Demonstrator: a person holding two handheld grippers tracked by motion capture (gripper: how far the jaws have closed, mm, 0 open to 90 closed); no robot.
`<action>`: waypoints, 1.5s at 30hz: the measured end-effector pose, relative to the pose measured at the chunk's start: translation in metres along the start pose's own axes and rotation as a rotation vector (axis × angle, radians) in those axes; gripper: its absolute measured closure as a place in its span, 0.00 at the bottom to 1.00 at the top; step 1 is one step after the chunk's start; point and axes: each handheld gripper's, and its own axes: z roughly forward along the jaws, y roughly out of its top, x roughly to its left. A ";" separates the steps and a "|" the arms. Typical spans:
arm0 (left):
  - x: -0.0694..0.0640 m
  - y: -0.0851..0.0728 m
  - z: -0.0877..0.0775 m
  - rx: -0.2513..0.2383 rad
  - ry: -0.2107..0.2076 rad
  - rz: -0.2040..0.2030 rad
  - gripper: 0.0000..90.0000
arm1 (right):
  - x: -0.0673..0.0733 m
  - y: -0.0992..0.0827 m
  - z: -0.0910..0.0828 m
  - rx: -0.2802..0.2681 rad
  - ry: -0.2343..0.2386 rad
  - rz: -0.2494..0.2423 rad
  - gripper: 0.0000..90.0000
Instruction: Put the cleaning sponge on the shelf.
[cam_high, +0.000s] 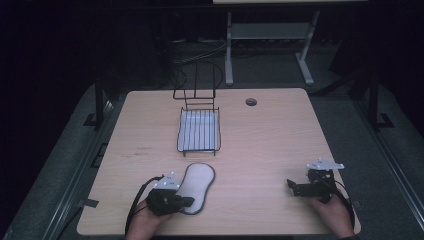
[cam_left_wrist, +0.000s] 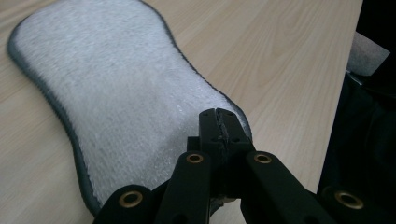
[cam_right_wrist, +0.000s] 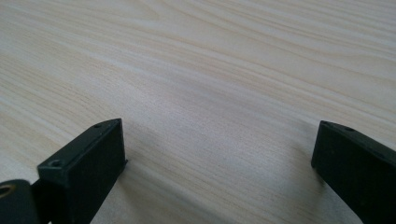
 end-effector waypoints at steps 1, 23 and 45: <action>0.001 -0.001 -0.002 -0.001 0.004 -0.004 1.00 | 0.000 0.000 0.000 0.000 0.000 0.000 0.03; 0.027 -0.030 -0.042 -0.019 0.094 -0.100 1.00 | 0.000 0.000 0.000 0.000 0.000 0.001 0.03; 0.037 0.009 -0.030 -0.044 0.126 -0.058 0.19 | 0.000 0.000 0.000 0.000 0.000 0.000 0.03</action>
